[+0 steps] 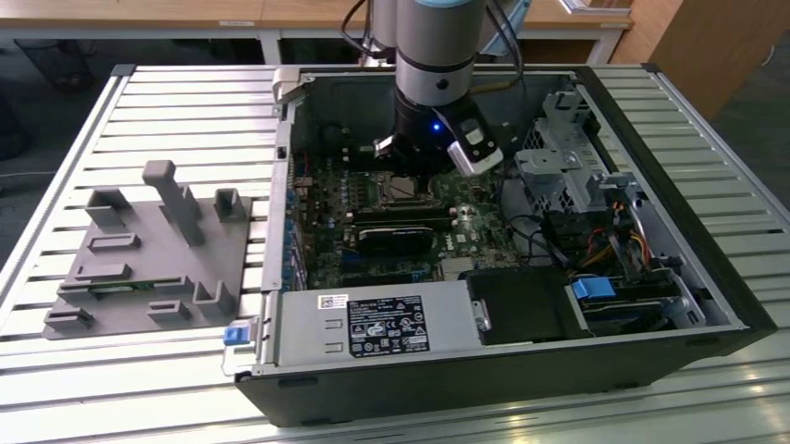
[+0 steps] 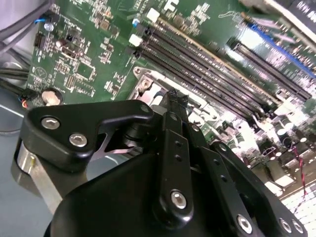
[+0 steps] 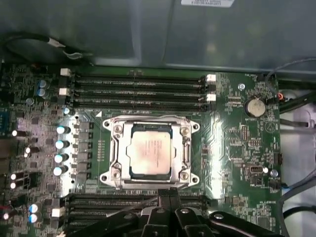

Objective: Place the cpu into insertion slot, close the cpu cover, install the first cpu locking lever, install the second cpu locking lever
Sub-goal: 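Install the second cpu locking lever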

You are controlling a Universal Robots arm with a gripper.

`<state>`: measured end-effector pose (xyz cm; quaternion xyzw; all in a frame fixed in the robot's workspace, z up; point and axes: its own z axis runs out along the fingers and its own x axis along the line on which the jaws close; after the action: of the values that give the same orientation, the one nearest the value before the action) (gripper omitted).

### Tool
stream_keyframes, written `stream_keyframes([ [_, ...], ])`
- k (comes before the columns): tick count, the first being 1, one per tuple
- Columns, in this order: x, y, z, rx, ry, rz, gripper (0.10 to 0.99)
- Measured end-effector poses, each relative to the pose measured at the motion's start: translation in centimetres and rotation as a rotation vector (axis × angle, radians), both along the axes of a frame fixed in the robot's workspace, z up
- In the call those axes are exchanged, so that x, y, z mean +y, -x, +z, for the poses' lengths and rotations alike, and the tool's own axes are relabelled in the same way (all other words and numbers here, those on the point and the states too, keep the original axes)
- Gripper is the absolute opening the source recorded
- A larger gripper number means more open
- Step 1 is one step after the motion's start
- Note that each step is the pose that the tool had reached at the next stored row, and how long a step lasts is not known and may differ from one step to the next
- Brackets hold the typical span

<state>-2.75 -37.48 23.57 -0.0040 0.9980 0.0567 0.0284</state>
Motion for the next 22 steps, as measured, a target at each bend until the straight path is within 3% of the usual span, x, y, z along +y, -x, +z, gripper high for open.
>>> stream_keyframes([
  [4, -0.21, 0.34, -0.07, -0.0001, 0.0, 0.0, 0.106],
  [12, -0.37, 2.2, -0.21, -0.0001, -0.002, 0.0, 0.106],
  [22, -0.44, 2.79, -1.07, 0.0001, -0.022, 0.0, 0.106],
])
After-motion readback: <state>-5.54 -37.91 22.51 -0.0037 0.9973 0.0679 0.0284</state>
